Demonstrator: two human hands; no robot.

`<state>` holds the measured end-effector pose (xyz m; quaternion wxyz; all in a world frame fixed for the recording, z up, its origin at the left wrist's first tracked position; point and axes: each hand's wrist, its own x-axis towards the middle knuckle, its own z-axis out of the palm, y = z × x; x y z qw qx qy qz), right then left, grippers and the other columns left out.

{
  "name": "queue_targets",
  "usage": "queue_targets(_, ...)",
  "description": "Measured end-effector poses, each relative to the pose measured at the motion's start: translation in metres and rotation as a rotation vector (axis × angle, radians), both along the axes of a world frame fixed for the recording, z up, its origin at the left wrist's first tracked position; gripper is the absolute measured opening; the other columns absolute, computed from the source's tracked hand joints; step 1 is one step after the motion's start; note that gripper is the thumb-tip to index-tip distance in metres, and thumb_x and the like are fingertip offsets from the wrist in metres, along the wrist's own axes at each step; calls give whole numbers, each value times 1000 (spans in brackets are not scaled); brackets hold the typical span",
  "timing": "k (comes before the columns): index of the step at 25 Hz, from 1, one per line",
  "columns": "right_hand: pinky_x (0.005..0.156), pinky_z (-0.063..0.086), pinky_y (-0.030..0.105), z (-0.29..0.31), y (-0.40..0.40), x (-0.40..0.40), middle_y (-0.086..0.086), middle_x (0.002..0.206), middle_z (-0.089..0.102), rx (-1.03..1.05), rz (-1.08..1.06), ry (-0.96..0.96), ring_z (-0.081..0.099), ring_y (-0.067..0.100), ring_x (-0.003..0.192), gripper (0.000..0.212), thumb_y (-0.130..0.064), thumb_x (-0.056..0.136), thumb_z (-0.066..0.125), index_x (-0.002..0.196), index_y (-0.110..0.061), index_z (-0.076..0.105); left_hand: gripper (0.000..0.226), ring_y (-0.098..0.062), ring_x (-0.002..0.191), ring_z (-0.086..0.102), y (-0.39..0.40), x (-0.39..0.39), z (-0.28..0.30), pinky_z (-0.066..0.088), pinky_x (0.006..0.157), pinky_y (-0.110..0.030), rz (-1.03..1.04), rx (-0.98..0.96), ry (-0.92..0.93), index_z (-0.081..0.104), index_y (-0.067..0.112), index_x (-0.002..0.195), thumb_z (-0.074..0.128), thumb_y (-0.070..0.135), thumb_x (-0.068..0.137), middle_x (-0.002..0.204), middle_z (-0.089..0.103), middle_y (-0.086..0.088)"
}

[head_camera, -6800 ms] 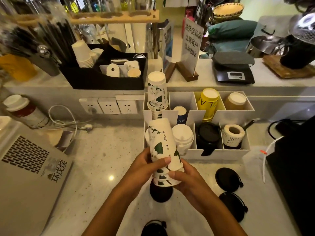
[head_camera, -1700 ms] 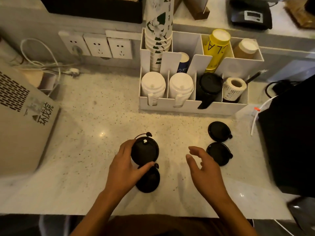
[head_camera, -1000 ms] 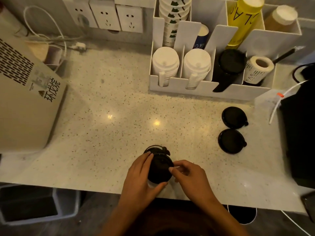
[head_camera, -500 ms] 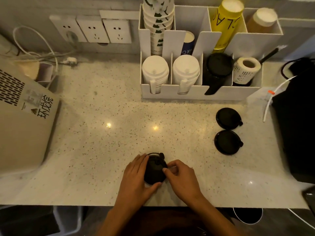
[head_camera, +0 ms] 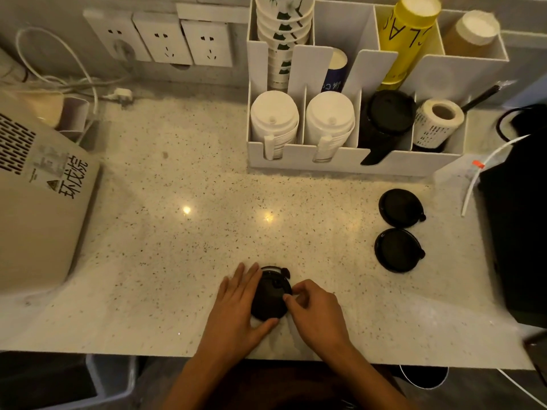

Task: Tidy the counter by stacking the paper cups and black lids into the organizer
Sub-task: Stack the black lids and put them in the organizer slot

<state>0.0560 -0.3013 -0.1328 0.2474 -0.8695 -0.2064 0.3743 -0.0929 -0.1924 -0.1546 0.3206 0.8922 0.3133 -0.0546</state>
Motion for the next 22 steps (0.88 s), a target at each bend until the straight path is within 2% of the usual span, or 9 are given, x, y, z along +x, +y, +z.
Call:
queue_targets(2,59,40,9,-1,1,1,-18,75,64,-11,9,-2,60,-5,71,22,-44,90,64,107,-30,65,97,-6,152,-19,0,-1,-3,-11,123,-36,-4,23,21,6,26,160,47,72,85,167,-5,15)
queue_targets(5,59,41,10,-2,3,3,-17,75,64,-16,-2,-2,60,-4,70,21,-45,90,65,106,-30,66,97,-4,151,-20,-1,0,-5,-11,122,-35,22,21,11,8,28,160,48,73,84,166,-3,17)
queue_targets(10,62,42,10,-2,2,2,-16,75,65,21,-2,11,62,-3,72,20,-45,92,63,107,-32,62,97,-6,152,7,-1,3,-2,11,125,-37,118,-99,-116,19,35,153,77,54,77,159,17,19)
queue_targets(12,63,42,9,-1,0,0,-17,79,65,50,-16,29,62,-4,75,20,-46,94,60,109,-34,60,98,3,145,21,-5,6,2,22,120,-24,192,-177,-214,22,45,147,83,47,71,154,22,28)
queue_targets(14,68,44,9,1,-1,-2,-17,90,65,115,-67,52,62,-4,82,19,-47,94,58,109,-35,60,92,18,136,26,-9,9,9,23,110,-5,259,-236,-291,26,52,143,82,49,69,149,26,34)
queue_targets(15,71,45,10,3,-1,-2,-17,96,65,152,-104,80,62,-3,86,17,-46,95,59,108,-36,60,91,19,135,28,-11,11,12,23,107,-1,282,-257,-320,29,51,143,82,48,69,149,30,32)
queue_targets(17,74,50,12,10,1,-1,-14,101,69,232,-180,209,66,-1,91,12,-43,96,59,105,-37,62,90,12,136,34,-16,13,18,27,107,-3,318,-307,-375,37,44,144,87,41,70,148,39,24)
queue_targets(19,71,55,16,21,1,0,-10,98,74,305,-201,350,69,-1,92,11,-38,98,58,103,-35,67,89,3,135,42,-22,13,25,37,106,-10,384,-400,-423,42,36,145,88,41,69,146,44,22)
queue_targets(22,70,56,17,38,-2,5,-12,98,77,367,-133,414,71,1,94,14,-32,99,57,108,-33,68,87,-1,121,60,-22,8,44,54,88,-18,607,-717,-458,39,49,143,84,50,68,132,55,27)
